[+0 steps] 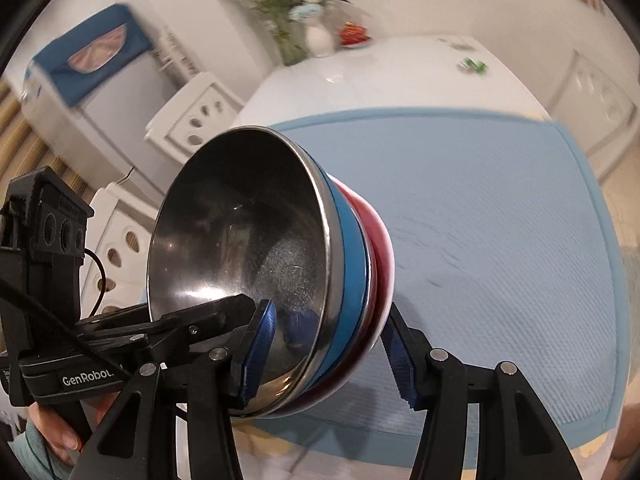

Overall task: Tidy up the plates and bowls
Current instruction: 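Carry the bowl stack with the left gripper over the plate stack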

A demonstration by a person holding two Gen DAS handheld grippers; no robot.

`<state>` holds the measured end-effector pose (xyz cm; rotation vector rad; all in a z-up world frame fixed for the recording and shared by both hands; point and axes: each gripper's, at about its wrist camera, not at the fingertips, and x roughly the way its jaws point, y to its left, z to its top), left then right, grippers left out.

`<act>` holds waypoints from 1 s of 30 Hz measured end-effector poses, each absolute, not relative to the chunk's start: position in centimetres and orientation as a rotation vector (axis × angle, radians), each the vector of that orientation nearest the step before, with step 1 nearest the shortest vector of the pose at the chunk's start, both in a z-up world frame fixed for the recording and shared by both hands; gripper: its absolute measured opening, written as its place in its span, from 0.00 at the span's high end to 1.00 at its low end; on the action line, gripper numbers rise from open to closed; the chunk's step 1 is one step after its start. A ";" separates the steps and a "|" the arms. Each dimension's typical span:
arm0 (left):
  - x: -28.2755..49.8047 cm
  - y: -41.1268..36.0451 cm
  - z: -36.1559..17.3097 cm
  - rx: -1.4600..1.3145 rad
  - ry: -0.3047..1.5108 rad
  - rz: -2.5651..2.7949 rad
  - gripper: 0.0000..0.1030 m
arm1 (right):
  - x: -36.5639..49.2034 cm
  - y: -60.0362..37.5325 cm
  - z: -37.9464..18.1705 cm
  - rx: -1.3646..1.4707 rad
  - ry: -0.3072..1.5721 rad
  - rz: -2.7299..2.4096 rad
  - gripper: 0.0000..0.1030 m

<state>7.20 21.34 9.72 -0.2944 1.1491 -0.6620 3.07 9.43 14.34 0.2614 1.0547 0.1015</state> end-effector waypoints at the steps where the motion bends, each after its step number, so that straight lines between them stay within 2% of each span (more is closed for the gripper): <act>1: 7.1 22.0 9.9 -0.299 1.140 -0.652 0.60 | 3.5 10.5 14.7 0.245 1.052 0.115 0.49; 8: 6.9 26.8 9.2 -0.302 1.121 -0.579 0.60 | 4.3 15.2 14.0 0.216 1.066 0.189 0.49; 18: 6.8 29.2 5.0 -0.320 1.226 -0.521 0.61 | 4.7 17.7 9.0 0.241 1.209 0.187 0.49; 24: 7.0 29.2 5.0 -0.323 1.230 -0.541 0.60 | 4.9 17.4 9.0 0.257 1.220 0.161 0.49; 30: 7.0 31.4 6.6 -0.384 1.169 -0.550 0.60 | 4.1 15.3 9.2 0.405 1.247 0.161 0.49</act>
